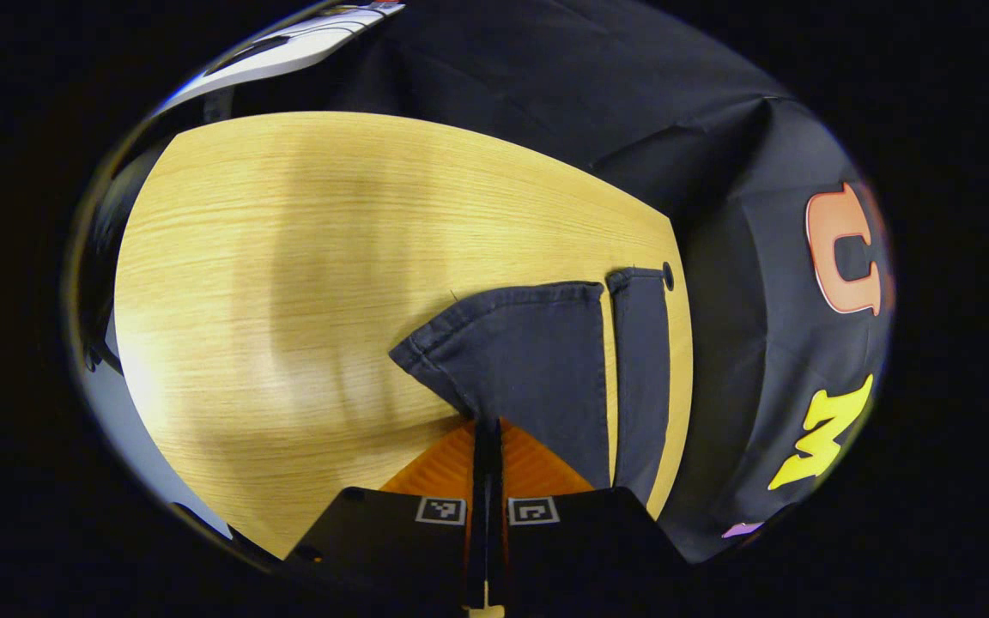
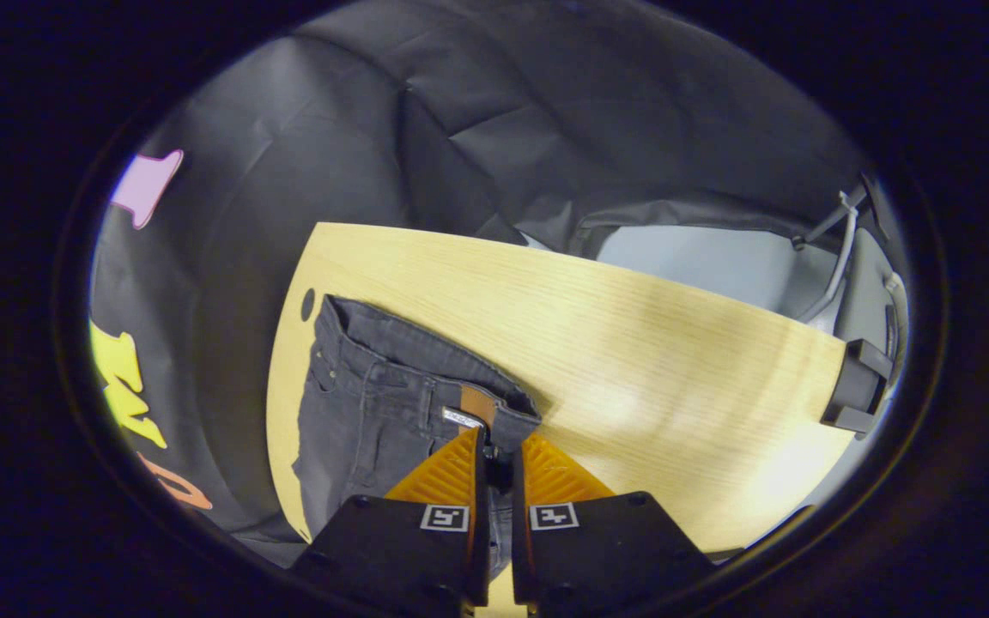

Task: Grasp the waist and the cuffs of the jeans and fold them to make the two legs overlap; first hold the waist and fold one-third of the jeans toward the cuffs, then hold the cuffs and fold the remaining one-third in the same direction to finish folding.

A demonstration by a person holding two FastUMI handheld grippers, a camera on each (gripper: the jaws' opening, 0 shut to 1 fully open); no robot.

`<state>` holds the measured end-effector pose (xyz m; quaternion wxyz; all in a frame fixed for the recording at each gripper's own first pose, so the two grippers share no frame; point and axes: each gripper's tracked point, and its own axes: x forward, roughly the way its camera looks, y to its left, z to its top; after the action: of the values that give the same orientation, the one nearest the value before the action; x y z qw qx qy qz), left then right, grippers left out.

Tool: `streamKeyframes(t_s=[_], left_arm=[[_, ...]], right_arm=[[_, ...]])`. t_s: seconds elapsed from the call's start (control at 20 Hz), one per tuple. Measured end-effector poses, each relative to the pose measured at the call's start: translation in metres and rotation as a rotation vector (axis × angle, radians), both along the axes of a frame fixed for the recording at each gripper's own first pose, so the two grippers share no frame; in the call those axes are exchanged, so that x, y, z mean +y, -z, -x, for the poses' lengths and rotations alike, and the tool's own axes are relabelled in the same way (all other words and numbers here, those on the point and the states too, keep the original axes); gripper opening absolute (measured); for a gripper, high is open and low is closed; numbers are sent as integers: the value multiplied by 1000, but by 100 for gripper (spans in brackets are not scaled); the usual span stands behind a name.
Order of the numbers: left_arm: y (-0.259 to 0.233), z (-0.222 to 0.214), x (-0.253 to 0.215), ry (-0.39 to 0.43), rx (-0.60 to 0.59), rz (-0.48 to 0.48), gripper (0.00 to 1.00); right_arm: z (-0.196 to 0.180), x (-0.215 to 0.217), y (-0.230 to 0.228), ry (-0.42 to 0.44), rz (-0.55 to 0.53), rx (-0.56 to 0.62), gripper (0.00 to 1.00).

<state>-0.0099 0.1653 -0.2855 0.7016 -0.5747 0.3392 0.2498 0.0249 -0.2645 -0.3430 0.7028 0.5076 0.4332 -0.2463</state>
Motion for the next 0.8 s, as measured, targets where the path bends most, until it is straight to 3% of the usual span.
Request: streamKeyframes(t_s=[0.4, 0.5, 0.8], left_arm=[[-73, -34, 4, 102, -46, 18, 4], [-85, -51, 7, 140, -44, 14, 4], [-109, -115, 11, 282, -26, -23, 4]], right_arm=[[-30, 5, -82, -85, -35, -143, 11], [-49, 7, -101, -93, -53, -172, 7], [-115, 17, -137, -130, -78, -221, 11]])
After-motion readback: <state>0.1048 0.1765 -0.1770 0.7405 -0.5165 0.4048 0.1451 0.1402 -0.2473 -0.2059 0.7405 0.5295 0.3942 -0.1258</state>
